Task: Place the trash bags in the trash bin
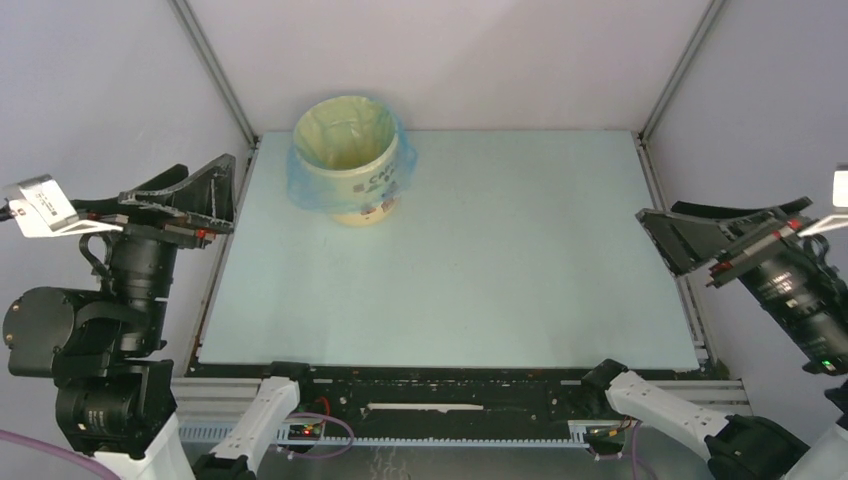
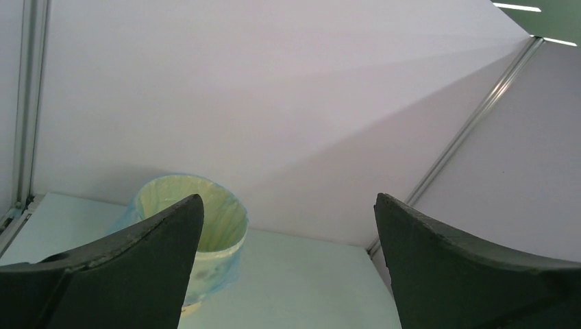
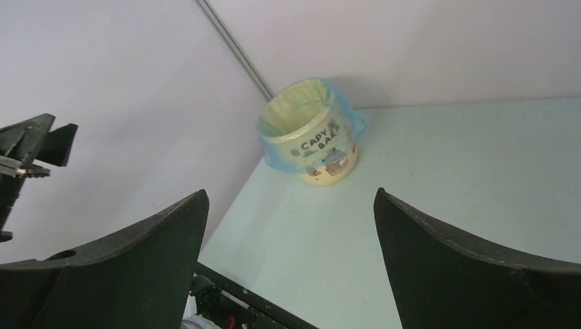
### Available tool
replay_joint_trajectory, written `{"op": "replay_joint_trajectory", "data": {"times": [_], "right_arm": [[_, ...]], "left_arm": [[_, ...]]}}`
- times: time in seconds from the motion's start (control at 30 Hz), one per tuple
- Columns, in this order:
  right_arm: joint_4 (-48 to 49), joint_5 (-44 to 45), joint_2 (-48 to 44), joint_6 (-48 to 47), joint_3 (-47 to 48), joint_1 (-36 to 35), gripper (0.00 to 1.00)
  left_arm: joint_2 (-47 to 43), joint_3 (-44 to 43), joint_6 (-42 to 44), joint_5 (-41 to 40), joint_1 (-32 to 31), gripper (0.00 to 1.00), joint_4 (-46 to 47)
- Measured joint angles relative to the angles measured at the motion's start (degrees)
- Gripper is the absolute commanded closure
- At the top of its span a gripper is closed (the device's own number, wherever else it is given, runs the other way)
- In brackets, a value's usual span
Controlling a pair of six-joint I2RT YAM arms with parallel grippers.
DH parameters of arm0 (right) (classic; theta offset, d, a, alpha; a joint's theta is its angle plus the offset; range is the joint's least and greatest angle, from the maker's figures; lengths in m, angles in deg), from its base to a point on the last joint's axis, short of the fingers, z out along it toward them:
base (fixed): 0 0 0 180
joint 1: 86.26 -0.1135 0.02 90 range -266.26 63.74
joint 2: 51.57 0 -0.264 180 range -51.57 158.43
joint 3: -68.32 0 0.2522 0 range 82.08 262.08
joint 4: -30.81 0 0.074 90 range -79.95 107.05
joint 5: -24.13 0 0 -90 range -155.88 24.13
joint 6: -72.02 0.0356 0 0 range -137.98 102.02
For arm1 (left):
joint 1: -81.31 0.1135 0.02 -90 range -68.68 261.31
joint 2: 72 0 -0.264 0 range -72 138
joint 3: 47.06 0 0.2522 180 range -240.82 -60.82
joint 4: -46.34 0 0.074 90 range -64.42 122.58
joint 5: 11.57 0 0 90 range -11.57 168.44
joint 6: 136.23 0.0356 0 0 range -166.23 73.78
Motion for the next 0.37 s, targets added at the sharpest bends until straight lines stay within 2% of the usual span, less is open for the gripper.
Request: {"op": "replay_joint_trajectory", "data": {"times": [0.37], "right_arm": [[1.22, -0.35, 2.10, -0.55, -2.84, 0.00, 0.00]], "left_arm": [[0.68, 0.09, 0.26, -0.52, 0.00, 0.00, -1.60]]}}
